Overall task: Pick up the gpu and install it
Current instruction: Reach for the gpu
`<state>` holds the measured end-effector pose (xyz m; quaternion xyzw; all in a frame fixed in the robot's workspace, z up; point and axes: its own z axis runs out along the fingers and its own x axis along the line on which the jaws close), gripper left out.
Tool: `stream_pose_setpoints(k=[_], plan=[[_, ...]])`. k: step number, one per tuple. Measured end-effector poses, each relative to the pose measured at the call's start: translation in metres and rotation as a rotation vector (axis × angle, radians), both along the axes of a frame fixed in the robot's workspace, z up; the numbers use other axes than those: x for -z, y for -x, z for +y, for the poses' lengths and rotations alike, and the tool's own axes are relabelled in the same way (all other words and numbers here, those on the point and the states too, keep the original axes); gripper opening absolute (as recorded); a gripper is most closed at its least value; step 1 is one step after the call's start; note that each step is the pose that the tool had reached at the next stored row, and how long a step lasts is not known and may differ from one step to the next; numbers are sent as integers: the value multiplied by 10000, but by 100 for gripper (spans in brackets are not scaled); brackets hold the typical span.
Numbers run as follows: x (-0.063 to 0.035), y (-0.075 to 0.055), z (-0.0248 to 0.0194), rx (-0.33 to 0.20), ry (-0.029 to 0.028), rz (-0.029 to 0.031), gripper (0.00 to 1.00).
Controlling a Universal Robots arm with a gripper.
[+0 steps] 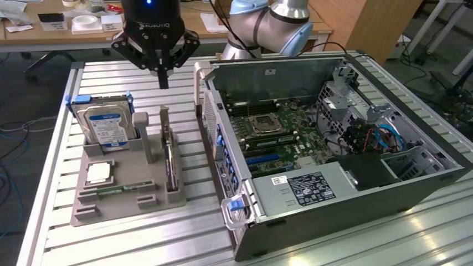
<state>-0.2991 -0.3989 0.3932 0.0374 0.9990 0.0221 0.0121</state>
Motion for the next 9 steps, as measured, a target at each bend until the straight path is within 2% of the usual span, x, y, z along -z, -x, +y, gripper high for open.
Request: stream_pose_setpoints(k=[9], plan=[[0,42,-4,0,1,0,11]])
